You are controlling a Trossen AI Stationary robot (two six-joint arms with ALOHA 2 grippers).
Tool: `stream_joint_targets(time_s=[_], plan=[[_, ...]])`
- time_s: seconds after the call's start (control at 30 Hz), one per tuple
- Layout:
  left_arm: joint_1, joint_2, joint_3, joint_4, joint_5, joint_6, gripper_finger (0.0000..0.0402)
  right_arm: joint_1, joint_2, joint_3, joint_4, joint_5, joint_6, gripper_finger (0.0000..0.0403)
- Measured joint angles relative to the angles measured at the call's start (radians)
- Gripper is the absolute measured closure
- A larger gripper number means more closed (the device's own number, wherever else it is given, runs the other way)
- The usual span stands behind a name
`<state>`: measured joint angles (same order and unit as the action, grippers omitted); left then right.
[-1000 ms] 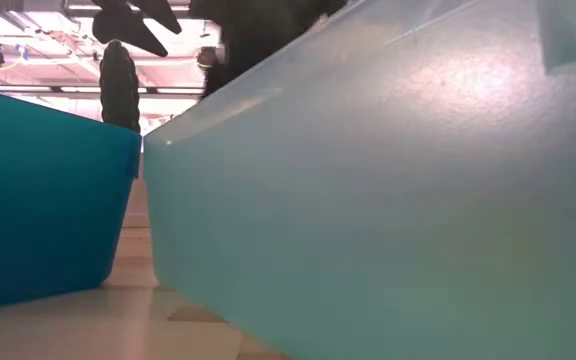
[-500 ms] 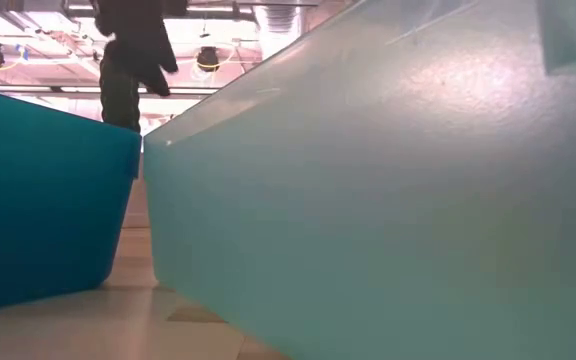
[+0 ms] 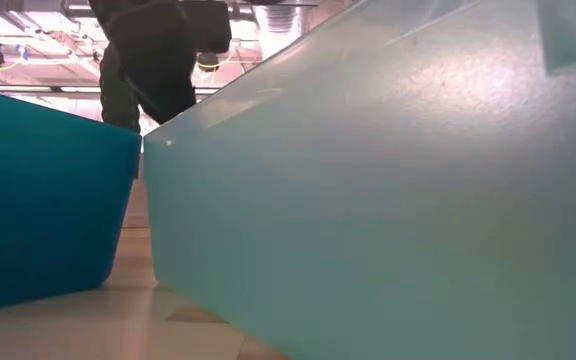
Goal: Pick and place medicine bottles into bin by pill shape (circle, oval)
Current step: Put the big orange pill bottle into the blue bin
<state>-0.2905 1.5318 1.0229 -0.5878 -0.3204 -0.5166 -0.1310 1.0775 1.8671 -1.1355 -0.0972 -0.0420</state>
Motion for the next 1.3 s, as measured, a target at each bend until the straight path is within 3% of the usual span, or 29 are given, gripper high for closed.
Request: stream_joint_targets(time_s=[0.37, 0.57, 0.73, 1.07, 1.3], plan=[[0.018, 0.124, 0.000, 0.021, 0.010, 0.096, 0.0109, 0.000, -0.046, 0.000, -0.059, 0.038, 0.069, 0.0078], [0.035, 0.125, 0.000, 0.028, 0.052, 0.120, 0.0113, 0.000, -0.035, -0.001, -0.084, 0.039, 0.065, 0.0078], [0.035, 0.132, 0.000, 0.030, 0.105, 0.174, 0.0145, 0.000, -0.027, -0.001, -0.084, 0.039, 0.042, 0.0078], [0.036, 0.146, 0.000, 0.026, 0.112, 0.176, 0.0210, 0.000, -0.032, -0.001, -0.083, 0.039, 0.042, 0.0078], [0.036, 0.146, 0.044, 0.006, 0.108, 0.134, 0.0189, 0.000, -0.032, -0.001, -0.085, 0.039, 0.041, 0.0079]])
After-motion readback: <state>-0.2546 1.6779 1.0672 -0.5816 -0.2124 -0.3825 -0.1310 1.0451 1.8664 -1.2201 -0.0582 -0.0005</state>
